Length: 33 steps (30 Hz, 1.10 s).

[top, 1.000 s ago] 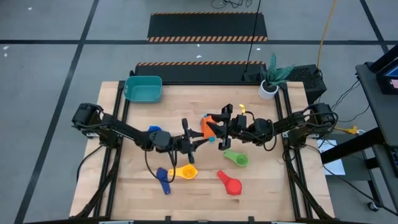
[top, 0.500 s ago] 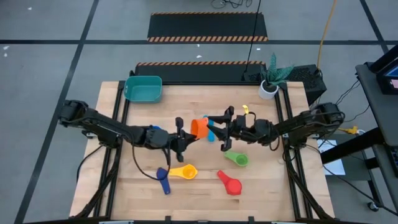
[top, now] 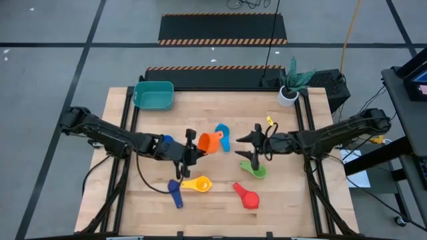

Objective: Nest measuring cups in basket
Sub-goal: Move the orange measuring cup to the center of the table

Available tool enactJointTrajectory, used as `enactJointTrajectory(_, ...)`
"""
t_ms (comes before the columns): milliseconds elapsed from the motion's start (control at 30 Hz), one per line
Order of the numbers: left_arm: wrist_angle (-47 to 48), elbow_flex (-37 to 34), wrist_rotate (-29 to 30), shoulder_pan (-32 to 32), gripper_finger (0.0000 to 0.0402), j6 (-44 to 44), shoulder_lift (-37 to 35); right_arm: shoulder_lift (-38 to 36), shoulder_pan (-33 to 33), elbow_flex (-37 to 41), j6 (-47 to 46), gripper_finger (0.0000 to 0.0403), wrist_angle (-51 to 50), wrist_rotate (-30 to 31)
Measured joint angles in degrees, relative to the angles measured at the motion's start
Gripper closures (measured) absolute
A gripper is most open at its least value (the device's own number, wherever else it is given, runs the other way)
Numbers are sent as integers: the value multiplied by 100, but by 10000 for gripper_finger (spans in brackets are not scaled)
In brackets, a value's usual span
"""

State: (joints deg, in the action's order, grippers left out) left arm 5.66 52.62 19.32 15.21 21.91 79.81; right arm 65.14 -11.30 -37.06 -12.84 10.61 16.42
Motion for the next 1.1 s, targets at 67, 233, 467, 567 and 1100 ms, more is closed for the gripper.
enactJointTrajectory(67,363,161,-27,10,396,-105,165,-84,-63,2,-2,178,-484,1)
enactJointTrajectory(233,517,359,-326,-176,395,-65,558,-162,-87,2,0,187,-913,-13)
enactJointTrajectory(467,992,363,-679,-456,395,-121,998,-162,-82,2,4,190,-1307,2)
enactJointTrajectory(567,1127,363,-778,-504,395,-39,1206,-161,-82,2,17,190,-1314,38)
enactJointTrajectory(1100,1527,368,-1112,-597,367,481,1961,-158,-81,0,145,190,-1212,484)
